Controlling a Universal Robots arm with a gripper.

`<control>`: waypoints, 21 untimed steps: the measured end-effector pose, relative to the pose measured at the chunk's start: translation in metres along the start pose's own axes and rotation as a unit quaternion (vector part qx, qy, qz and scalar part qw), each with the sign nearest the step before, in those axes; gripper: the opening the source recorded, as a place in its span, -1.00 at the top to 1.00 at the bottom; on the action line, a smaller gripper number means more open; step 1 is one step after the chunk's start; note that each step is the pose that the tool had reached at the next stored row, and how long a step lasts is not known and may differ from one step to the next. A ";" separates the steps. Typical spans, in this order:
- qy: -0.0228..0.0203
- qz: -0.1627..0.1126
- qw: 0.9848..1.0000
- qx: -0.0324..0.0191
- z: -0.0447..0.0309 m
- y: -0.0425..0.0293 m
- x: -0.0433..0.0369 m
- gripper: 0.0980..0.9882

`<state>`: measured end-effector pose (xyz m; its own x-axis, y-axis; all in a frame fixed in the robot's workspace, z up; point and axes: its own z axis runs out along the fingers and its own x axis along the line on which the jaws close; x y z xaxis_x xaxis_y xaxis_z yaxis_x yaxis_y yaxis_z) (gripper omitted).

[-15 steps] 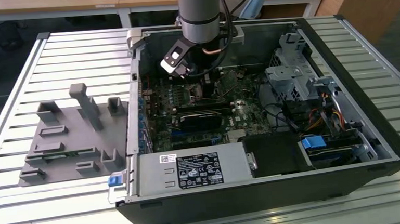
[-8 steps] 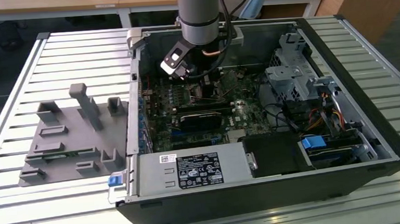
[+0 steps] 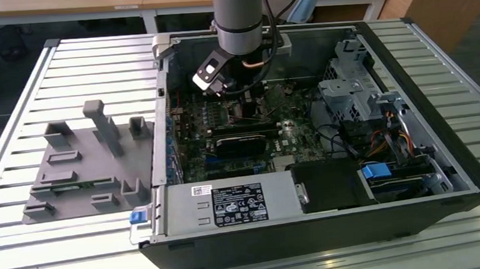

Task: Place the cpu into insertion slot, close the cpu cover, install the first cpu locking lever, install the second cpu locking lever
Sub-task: 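Place the cpu into insertion slot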

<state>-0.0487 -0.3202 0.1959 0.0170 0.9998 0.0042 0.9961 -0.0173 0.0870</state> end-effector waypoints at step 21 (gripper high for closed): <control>-0.001 0.000 1.000 0.000 0.0033 -0.0004 0.0024 -0.15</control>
<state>-0.0487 -0.3178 0.1926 0.0170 0.9999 0.0032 0.9961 -0.0172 0.0870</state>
